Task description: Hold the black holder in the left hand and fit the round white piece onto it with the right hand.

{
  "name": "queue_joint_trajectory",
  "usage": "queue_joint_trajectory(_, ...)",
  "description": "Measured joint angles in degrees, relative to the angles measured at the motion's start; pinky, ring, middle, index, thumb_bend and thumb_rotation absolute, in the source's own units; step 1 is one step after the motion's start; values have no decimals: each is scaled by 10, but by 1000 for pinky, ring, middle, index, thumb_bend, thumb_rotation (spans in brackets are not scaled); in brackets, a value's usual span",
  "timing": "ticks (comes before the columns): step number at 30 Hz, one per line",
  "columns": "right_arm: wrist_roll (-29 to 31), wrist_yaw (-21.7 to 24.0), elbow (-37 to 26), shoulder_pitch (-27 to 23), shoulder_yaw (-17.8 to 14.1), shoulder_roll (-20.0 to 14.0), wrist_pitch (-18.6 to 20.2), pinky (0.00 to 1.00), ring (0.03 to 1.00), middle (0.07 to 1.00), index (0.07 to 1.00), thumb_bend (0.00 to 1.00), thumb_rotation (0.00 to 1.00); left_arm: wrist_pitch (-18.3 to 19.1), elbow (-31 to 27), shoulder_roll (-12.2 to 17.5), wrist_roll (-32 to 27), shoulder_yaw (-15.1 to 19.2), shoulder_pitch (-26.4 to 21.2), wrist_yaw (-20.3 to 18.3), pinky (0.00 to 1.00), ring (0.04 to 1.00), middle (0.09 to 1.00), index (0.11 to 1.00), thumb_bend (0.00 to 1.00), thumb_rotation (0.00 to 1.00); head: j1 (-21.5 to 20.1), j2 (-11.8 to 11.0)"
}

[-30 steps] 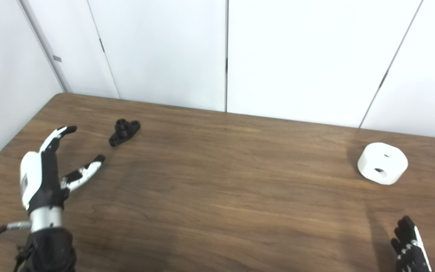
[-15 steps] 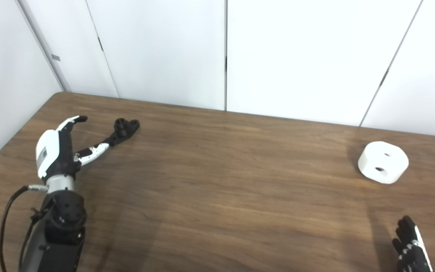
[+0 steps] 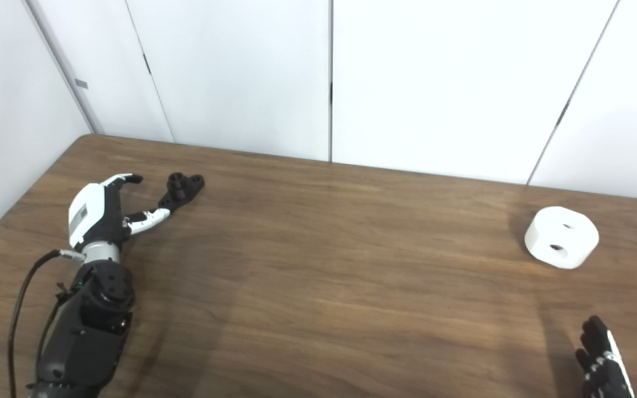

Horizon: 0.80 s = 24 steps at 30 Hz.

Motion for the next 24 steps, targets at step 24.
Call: queue_joint_trajectory(24, -16, -11, -5, 0, 0, 6, 13, 1000, 1000, 982, 964, 607, 1000, -26, 152, 36, -16, -30, -56, 33, 896, 944, 893, 702, 856, 254, -17, -1)
